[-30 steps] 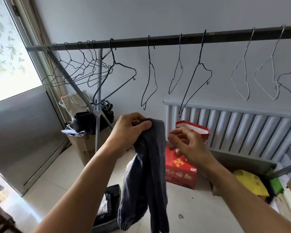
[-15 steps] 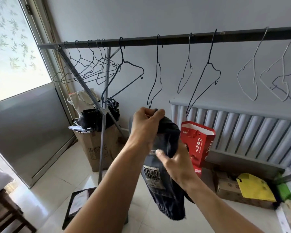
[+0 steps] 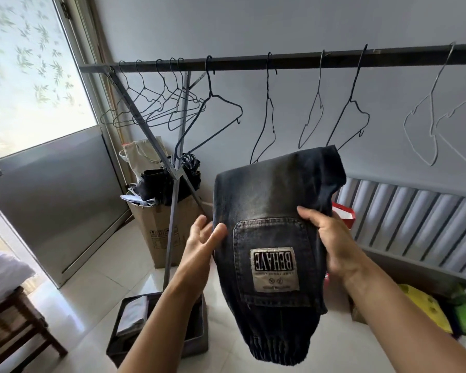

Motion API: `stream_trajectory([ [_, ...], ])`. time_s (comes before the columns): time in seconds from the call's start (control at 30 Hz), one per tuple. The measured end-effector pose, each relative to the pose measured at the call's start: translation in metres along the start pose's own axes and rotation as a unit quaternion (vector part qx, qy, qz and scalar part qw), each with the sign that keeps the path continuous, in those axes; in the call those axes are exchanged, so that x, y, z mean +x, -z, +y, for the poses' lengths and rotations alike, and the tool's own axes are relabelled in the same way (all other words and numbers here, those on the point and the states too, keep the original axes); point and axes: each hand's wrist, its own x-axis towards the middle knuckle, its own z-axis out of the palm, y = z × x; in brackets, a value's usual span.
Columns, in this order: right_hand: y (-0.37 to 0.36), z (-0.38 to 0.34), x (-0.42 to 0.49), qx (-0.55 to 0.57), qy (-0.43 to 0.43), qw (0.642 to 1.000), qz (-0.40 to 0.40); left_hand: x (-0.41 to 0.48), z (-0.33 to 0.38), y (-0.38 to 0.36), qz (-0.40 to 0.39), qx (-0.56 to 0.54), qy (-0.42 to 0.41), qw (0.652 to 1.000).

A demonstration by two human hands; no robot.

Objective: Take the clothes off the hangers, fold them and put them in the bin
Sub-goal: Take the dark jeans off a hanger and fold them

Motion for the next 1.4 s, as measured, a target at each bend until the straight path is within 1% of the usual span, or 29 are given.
stream_trajectory([
  [0.07, 0.0, -0.002, 0.003, 0.013, -0.024, 1.0, -0.009, -0.006, -0.007, 0.002, -0.095, -0.055, 0.033, 0.993],
  [0.1, -0.002, -0.002, 0.004, 0.018, -0.035, 0.999, -0.014, -0.01, -0.007, 0.003, -0.122, -0.071, 0.044, 0.989],
  [0.2, -0.001, -0.005, 0.01, 0.018, -0.039, 0.999, -0.008, -0.015, -0.009, 0.002, -0.162, -0.09, 0.042, 0.982],
  [0.3, -0.002, -0.007, 0.014, 0.022, -0.048, 0.999, -0.011, -0.017, -0.009, 0.003, -0.193, -0.067, 0.028, 0.979],
  [0.37, -0.003, -0.009, 0.014, 0.021, -0.047, 0.999, -0.012, -0.018, -0.008, 0.002, -0.179, -0.054, 0.028, 0.982],
  [0.43, -0.003, -0.01, 0.014, 0.024, -0.046, 0.998, -0.018, -0.017, -0.008, 0.001, -0.131, -0.054, 0.016, 0.99],
  [0.57, -0.003, -0.011, 0.011, 0.018, -0.025, 0.998, -0.049, -0.014, -0.001, -0.004, -0.05, -0.102, -0.023, 0.993],
  [0.67, -0.004, -0.012, 0.005, -0.032, 0.01, 0.995, -0.095, -0.014, 0.003, -0.004, -0.003, -0.137, -0.055, 0.989],
  [0.73, -0.006, -0.01, 0.001, -0.084, 0.021, 0.988, -0.126, -0.016, 0.006, -0.004, 0.021, -0.162, -0.071, 0.984],
  [0.77, -0.007, -0.007, 0.001, -0.095, 0.023, 0.987, -0.129, -0.018, 0.007, -0.004, 0.031, -0.171, -0.08, 0.981],
  [0.93, -0.01, 0.005, 0.007, -0.095, 0.035, 0.994, -0.03, -0.022, 0.017, -0.005, 0.071, -0.168, -0.128, 0.975],
  [1.07, -0.011, 0.006, 0.006, -0.134, 0.021, 0.99, -0.024, -0.02, 0.027, -0.004, 0.082, -0.16, -0.149, 0.972],
  [1.13, -0.012, 0.002, 0.006, -0.172, 0.025, 0.984, -0.026, -0.02, 0.029, -0.003, 0.078, -0.157, -0.148, 0.973],
  [1.17, -0.012, -0.001, 0.005, -0.212, 0.032, 0.976, -0.025, -0.019, 0.031, -0.003, 0.077, -0.156, -0.148, 0.974],
  [1.2, -0.012, -0.004, 0.004, -0.28, 0.045, 0.959, -0.019, -0.019, 0.032, -0.003, 0.076, -0.152, -0.149, 0.974],
  [1.23, -0.012, -0.008, 0.002, -0.378, 0.065, 0.923, -0.007, -0.019, 0.033, -0.003, 0.076, -0.147, -0.152, 0.974],
  [1.27, -0.011, -0.012, 0.001, -0.492, 0.087, 0.866, 0.013, -0.018, 0.034, -0.003, 0.075, -0.14, -0.156, 0.975],
  [1.3, -0.012, -0.018, -0.001, -0.595, 0.114, 0.795, 0.04, -0.018, 0.036, -0.004, 0.072, -0.133, -0.161, 0.975],
  [1.33, -0.016, -0.023, -0.006, -0.662, 0.155, 0.731, 0.063, -0.018, 0.037, -0.004, 0.066, -0.126, -0.165, 0.976],
  [1.37, -0.021, -0.028, -0.01, -0.69, 0.196, 0.694, 0.061, -0.018, 0.039, -0.005, 0.059, -0.118, -0.168, 0.977],
  [1.4, -0.027, -0.031, -0.013, -0.694, 0.223, 0.684, 0.027, -0.018, 0.04, -0.005, 0.051, -0.109, -0.171, 0.978],
])
